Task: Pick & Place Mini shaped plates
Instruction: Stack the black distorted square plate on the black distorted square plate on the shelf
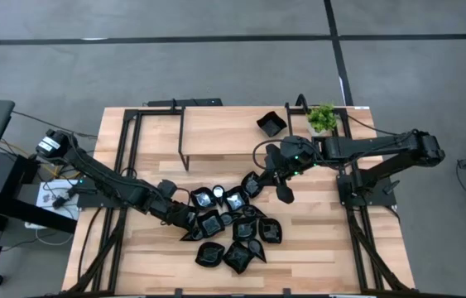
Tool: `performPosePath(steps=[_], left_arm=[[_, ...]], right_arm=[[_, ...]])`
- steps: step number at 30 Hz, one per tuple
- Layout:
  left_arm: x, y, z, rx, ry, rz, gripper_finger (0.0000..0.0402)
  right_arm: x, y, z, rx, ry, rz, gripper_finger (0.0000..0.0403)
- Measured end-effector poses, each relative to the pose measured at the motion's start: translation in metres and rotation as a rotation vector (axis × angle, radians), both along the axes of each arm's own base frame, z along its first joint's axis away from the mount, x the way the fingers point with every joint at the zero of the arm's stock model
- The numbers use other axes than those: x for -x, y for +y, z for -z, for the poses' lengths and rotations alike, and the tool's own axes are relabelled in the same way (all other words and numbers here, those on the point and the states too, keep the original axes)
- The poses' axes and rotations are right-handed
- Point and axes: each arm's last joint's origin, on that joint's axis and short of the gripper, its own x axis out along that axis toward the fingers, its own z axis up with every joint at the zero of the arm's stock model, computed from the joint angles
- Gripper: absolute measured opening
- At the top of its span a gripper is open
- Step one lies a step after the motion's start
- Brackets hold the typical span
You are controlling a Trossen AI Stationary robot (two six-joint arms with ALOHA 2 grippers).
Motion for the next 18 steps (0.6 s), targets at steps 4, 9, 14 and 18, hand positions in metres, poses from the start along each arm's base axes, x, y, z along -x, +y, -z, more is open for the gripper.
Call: performPosePath(steps=[4,9,14,18], left_arm=[[0.003,0.001,0.004,-0.006,0.015,0.000,0.0092],[0.003,0.001,0.007,0.014,0.005,-0.011,0.0092],[0.002,0.001,0.010,0.025,-0.012,-0.011,0.0092],[0.003,0.001,0.012,0.028,-0.014,-0.017,0.0092]], right_arm=[[0.000,0.000,0.000,0.000,0.000,0.000,0.0050],[0.000,0.000,0.000,0.000,0.000,0.000,0.0050],[0.000,0.000,0.000,0.000,0.000,0.000,0.0050],[0.000,0.000,0.000,0.000,0.000,0.000,0.0050]])
